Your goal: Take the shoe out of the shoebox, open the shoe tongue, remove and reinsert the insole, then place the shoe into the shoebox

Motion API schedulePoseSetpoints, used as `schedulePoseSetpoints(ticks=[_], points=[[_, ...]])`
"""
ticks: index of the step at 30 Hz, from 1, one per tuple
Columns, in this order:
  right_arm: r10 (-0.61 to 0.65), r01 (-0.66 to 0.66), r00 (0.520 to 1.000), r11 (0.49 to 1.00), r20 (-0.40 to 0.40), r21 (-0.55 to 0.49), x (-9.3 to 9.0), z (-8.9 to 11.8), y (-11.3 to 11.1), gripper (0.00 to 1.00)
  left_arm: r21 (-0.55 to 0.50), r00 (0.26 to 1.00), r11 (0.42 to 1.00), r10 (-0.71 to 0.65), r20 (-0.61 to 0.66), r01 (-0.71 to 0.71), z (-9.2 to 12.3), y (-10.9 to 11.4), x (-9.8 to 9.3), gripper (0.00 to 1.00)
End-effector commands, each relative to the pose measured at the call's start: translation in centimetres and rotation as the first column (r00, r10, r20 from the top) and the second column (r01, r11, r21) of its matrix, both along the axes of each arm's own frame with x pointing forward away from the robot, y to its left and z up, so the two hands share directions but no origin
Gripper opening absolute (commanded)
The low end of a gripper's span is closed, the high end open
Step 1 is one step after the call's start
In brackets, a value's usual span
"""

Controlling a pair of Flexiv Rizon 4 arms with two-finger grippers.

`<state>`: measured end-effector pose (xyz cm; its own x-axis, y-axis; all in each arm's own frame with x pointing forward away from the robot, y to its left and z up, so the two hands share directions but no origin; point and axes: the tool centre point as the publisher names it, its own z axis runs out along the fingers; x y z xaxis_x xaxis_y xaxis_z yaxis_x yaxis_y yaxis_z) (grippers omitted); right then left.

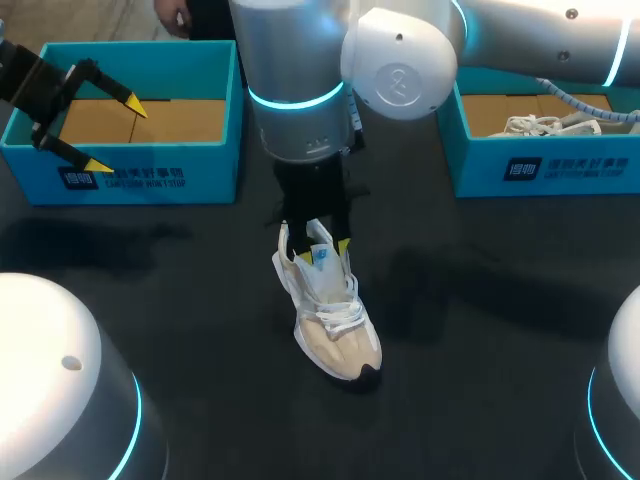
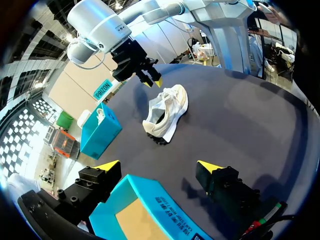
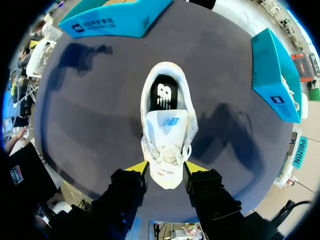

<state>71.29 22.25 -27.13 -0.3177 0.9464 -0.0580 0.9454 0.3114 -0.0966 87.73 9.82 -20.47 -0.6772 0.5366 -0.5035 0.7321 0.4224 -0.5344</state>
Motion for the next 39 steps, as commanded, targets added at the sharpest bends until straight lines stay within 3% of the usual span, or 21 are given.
schedulePoseSetpoints(ticks=[1,18,28,35,39], points=[[0.001,-0.001,1.0,1.0,-0.008,0.004,0.4,-1.8,0.0,0.42,0.003,1.0,1.0,-0.001,0.0,0.001,0.0,0.0,0.0,1.0],[0.066,-0.063,0.996,0.997,-0.067,0.049,2.4,-6.2,-0.4,0.38,0.003,1.0,1.0,-0.001,0.0,0.001,0.0,0.0,0.0,1.0],[0.09,-0.086,0.993,0.995,-0.079,0.052,3.1,-7.1,0.2,0.39,0.003,1.0,1.0,-0.001,0.0,0.001,0.0,0.0,0.0,1.0],[0.108,-0.106,0.993,0.993,-0.048,0.052,3.1,-5.2,0.0,0.42,0.003,1.0,1.0,-0.001,0.0,0.001,0.0,0.0,0.0,1.0],[0.129,-0.126,0.989,0.991,-0.068,0.05,3.6,-6.5,0.3,0.41,0.003,1.0,1.0,-0.001,0.0,0.001,0.0,0.0,0.0,1.0]])
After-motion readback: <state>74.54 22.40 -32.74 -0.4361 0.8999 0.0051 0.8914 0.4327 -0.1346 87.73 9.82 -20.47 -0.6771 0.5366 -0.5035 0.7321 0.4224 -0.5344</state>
